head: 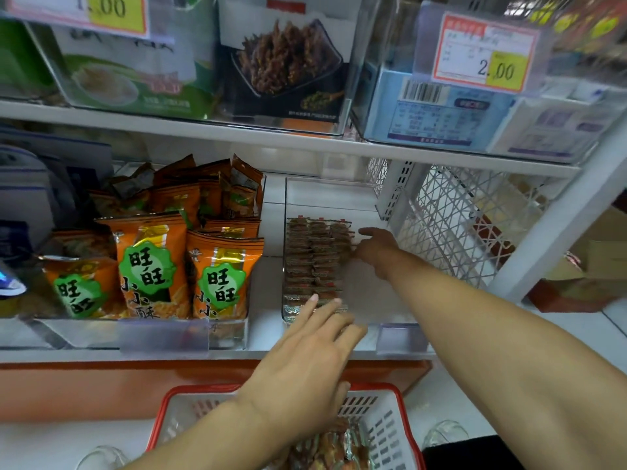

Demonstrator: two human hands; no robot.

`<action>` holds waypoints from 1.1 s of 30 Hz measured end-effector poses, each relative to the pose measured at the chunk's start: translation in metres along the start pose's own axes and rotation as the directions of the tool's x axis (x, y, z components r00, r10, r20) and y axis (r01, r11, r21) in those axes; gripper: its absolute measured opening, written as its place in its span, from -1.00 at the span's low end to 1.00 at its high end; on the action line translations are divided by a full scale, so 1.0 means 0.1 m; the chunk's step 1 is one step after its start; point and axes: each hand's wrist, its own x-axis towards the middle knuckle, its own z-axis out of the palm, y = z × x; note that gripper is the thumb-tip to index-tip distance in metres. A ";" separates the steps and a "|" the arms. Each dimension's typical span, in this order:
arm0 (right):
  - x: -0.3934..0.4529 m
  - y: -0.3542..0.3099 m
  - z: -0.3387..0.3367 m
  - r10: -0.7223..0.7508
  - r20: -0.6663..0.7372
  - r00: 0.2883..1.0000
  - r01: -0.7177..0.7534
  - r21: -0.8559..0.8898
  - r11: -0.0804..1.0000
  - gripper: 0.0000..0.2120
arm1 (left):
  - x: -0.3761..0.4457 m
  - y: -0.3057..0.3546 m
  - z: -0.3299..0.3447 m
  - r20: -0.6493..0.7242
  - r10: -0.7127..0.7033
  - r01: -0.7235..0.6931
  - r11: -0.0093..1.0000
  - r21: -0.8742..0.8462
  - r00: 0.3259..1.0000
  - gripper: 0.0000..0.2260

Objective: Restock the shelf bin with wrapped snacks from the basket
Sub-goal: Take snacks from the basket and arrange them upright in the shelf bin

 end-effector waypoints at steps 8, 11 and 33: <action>-0.40 -0.12 -0.24 -0.200 -0.092 0.975 0.185 -0.147 0.972 -0.53 | -0.20 0.03 -0.07 -0.086 0.042 -0.043 0.999 -0.005 0.995 -0.51; -0.92 -0.22 -0.12 -0.546 -0.272 0.792 0.513 -0.190 0.837 -0.68 | -0.30 0.10 -0.09 -0.056 0.054 -0.056 0.998 -0.021 0.997 -0.67; -1.80 3.15 1.16 -0.118 0.375 0.920 0.362 -0.690 0.627 -0.35 | -1.31 -1.05 2.40 0.629 -0.642 0.851 0.522 -0.060 0.438 -0.28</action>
